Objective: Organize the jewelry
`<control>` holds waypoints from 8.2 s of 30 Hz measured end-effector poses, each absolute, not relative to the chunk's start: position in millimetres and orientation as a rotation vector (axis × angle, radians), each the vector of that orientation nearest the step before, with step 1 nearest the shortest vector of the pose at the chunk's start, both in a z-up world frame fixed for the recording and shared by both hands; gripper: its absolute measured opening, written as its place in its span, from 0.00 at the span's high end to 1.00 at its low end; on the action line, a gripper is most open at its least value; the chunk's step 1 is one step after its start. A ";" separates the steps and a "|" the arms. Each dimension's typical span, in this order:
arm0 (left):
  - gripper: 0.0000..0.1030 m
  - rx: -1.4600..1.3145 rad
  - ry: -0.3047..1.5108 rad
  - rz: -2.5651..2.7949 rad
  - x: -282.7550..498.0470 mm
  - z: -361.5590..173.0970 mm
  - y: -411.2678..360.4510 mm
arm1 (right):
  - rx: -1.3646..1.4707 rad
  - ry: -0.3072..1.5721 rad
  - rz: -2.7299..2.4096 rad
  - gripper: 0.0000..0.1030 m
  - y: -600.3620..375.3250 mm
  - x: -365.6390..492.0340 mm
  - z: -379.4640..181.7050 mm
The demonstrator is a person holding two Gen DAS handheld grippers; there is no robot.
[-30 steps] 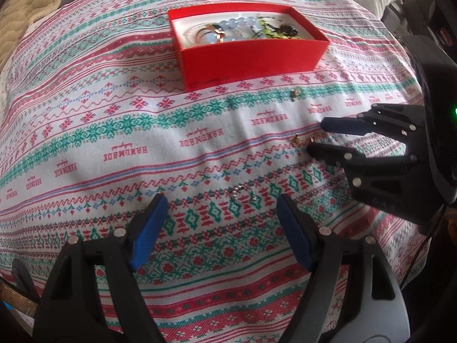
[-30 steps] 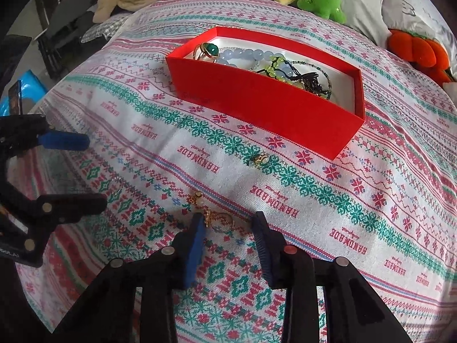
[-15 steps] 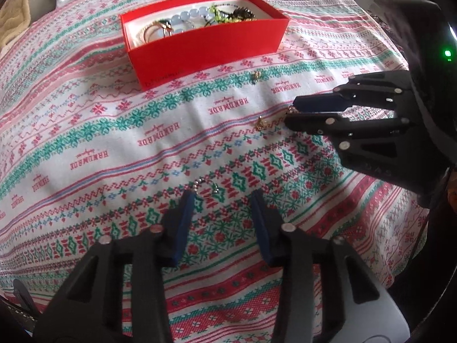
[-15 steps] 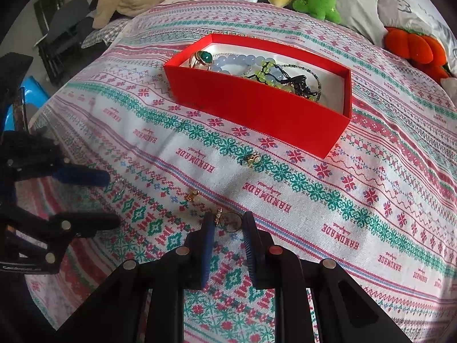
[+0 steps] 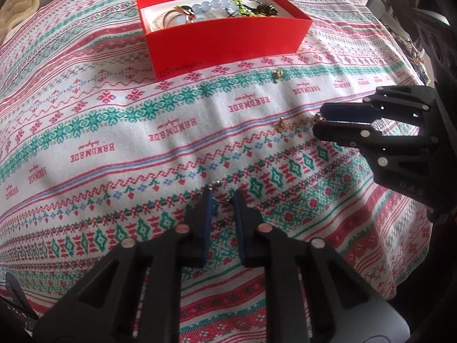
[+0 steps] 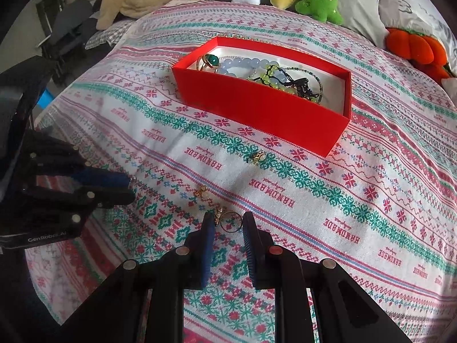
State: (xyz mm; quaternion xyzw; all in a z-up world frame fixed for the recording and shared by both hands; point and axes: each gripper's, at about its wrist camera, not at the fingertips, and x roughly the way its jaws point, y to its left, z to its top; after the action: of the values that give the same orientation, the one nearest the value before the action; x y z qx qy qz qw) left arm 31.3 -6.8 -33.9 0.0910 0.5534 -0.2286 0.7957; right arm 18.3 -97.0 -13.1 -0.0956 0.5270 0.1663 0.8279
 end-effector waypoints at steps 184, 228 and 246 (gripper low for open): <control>0.77 0.168 1.127 -0.515 37.4 -22.1 -63.6 | -0.094 1.171 0.103 0.27 -178.4 24.2 3.4; 0.92 0.161 1.092 -0.336 55.4 -10.3 -17.7 | -0.049 1.171 0.207 0.27 -127.1 55.2 -13.0; 0.96 0.112 1.117 -0.339 61.6 -9.7 -2.2 | -0.076 1.142 0.256 0.62 -94.7 82.7 -31.3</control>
State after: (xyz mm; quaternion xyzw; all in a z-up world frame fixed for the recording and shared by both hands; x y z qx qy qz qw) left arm 61.6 -2.2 -9.7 0.0529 0.5270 -0.1601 0.8330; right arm 82.7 -94.7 -31.3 -0.0359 0.5389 0.1210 0.8329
